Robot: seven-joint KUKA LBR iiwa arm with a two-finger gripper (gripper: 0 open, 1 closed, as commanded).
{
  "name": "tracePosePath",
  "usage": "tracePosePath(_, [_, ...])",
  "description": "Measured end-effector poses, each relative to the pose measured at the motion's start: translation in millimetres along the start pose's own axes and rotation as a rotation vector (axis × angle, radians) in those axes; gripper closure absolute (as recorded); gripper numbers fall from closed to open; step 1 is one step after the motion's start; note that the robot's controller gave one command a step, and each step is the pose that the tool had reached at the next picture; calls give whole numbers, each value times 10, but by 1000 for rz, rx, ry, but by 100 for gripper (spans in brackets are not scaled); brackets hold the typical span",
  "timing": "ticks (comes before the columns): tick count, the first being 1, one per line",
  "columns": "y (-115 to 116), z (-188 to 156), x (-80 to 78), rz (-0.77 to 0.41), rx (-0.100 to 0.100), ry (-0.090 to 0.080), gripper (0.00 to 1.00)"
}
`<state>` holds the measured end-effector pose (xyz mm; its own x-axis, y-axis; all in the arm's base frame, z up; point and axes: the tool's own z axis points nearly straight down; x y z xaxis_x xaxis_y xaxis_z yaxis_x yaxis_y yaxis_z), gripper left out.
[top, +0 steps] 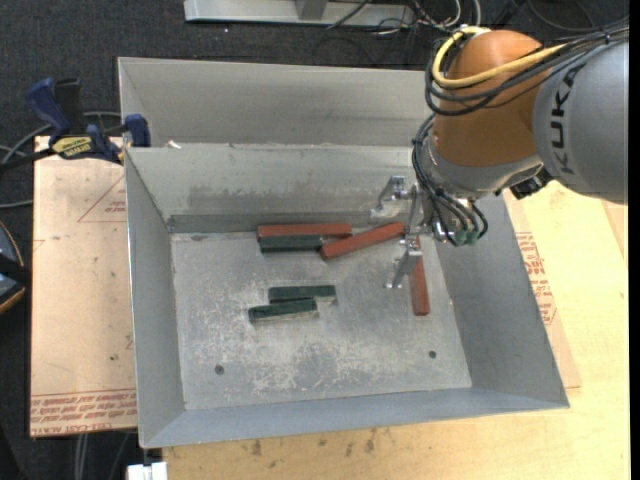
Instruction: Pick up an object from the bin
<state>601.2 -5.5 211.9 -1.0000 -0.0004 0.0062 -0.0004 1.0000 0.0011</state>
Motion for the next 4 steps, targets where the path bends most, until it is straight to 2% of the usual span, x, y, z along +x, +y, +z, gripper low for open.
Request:
tracePosePath(1, [0,-50,-14,0,0,-8,0])
tracePosePath(2, [178,564,-102,-3,0,-14,0])
tracePosePath(3, [452,1270,-300,5,-2,-49,100])
tracePosePath(4, [464,1289,-253,2,-2,-26,0])
